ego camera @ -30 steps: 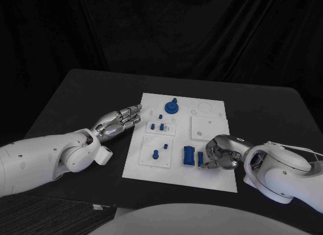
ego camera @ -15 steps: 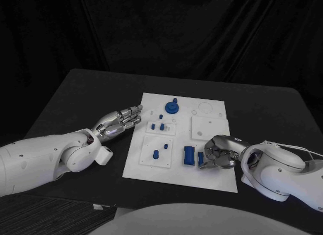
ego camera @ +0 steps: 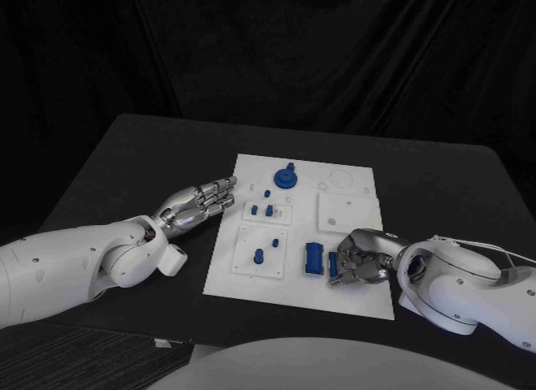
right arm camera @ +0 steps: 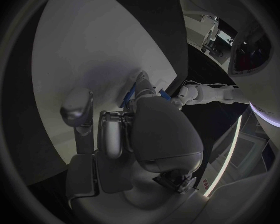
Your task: Assemble the parts on the task board
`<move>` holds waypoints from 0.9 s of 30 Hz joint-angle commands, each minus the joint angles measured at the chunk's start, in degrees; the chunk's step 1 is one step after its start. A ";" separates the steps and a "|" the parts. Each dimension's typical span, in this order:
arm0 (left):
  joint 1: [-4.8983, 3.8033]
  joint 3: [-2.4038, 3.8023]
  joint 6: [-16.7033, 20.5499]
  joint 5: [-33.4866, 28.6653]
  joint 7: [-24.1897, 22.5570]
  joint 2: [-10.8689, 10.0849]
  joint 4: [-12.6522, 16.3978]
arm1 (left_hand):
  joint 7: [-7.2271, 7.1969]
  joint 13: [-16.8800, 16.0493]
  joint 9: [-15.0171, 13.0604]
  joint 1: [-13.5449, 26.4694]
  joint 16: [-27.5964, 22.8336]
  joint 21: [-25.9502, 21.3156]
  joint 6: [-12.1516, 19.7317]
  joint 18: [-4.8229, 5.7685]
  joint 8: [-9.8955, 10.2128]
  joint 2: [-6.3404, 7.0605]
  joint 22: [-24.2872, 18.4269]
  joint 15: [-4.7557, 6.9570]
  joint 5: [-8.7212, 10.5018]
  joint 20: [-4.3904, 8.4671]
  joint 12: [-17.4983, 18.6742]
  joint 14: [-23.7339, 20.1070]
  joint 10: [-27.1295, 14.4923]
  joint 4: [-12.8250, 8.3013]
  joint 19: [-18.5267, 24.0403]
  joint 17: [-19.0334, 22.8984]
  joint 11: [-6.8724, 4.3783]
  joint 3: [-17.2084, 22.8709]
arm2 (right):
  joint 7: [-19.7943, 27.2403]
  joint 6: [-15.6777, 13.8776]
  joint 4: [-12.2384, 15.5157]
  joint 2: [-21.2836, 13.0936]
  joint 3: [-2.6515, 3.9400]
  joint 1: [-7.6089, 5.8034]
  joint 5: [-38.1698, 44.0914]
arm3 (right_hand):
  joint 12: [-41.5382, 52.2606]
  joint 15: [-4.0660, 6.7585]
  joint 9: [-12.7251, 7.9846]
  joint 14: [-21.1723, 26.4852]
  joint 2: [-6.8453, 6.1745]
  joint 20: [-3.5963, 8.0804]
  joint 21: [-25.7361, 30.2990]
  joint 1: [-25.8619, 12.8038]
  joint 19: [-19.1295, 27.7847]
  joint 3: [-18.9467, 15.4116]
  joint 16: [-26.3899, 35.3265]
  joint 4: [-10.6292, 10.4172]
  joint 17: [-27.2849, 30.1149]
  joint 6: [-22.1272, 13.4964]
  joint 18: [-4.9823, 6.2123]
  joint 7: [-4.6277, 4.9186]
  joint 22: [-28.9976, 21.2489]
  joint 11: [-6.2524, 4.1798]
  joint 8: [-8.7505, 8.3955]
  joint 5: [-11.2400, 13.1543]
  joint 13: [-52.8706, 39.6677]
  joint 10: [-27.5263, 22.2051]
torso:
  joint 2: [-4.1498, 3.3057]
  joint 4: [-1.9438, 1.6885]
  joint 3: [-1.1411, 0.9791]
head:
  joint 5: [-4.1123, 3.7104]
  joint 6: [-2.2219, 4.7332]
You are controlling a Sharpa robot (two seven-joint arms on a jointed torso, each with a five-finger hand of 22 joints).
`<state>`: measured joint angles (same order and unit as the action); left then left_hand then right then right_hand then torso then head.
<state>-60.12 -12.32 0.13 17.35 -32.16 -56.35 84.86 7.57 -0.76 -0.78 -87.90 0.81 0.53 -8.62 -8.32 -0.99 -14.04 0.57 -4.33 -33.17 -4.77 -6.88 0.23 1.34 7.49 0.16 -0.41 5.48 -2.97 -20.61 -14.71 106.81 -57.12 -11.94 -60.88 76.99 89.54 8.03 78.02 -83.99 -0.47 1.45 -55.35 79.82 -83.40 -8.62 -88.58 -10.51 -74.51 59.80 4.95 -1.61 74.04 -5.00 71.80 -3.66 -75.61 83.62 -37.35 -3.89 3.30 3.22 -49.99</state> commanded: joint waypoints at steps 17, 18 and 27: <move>0.52 0.06 5.84 2.39 -10.93 -1.53 1.89 | -1.80 -0.77 -0.99 2.98 -0.81 -0.53 -4.38 2.69 -1.05 1.92 -0.57 2.45 1.56 1.35 -2.65 -0.23 0.99 3.76 -0.16 0.41 -1.96 -0.06 | 21.49 -17.91 3.32 -6.12 0.02 -6.30 -16.66 | 0.46 -0.02 -4.19 -3.22 -6.50 -0.28 17.17 -18.23 3.72 -2.14 4.82 -6.50 -3.99 -1.71 3.28 -0.22 3.45 -0.21 -6.19 0.31 -14.39 6.38 | 0.08 0.06 -0.01 | -0.57 -0.01; 0.52 0.06 6.39 2.58 -11.71 -1.63 2.10 | -2.48 -0.77 -1.01 3.38 -0.81 -0.53 -4.71 2.47 -1.05 2.44 -0.57 3.09 2.26 1.71 -2.69 -0.23 1.01 4.97 -0.16 0.41 -2.61 -0.71 | 23.52 -19.64 3.08 -6.31 0.02 -7.02 -18.99 | 0.46 -0.24 -5.04 -2.85 -5.85 -0.29 18.91 -20.20 4.07 -2.14 5.79 -6.48 -2.54 -2.72 3.57 -0.09 2.84 -0.19 -7.46 -0.18 -14.39 6.38 | 0.09 0.07 -0.01 | -0.56 -0.01; 0.52 0.07 10.51 5.37 -16.53 -1.89 3.43 | -5.89 -0.76 -1.00 7.68 -0.81 -0.53 -5.26 1.55 -0.84 3.52 -0.57 6.14 14.74 3.81 -2.65 -0.23 0.96 9.28 -0.16 0.41 -5.78 -7.59 | 45.58 -28.55 -0.80 -6.16 0.01 -9.45 -46.32 | -42.64 -6.45 -29.11 15.12 3.63 -5.40 45.54 -29.17 16.27 -4.64 46.87 -5.35 40.43 -16.97 4.28 6.48 -10.89 6.27 -35.79 -0.07 15.37 -21.69 | 0.52 0.01 -0.05 | -0.14 -0.01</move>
<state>-59.65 -12.29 7.31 20.35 -38.06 -58.24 88.04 1.95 -0.97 -1.03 -81.35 0.81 0.53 -13.82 -8.38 -1.00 -10.72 0.57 0.94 -18.50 -1.24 -8.66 -0.09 2.02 16.39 0.16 -0.41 0.42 -8.65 12.05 -37.32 106.44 -63.40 -11.92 -70.41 46.04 47.03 0.49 48.36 -69.40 2.24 -4.73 -10.04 50.70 -67.44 -13.04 -41.51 -14.70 -33.67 42.31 8.49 5.86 62.73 2.29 36.20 -3.73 -59.07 63.75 -36.94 -3.86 3.25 2.83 -49.99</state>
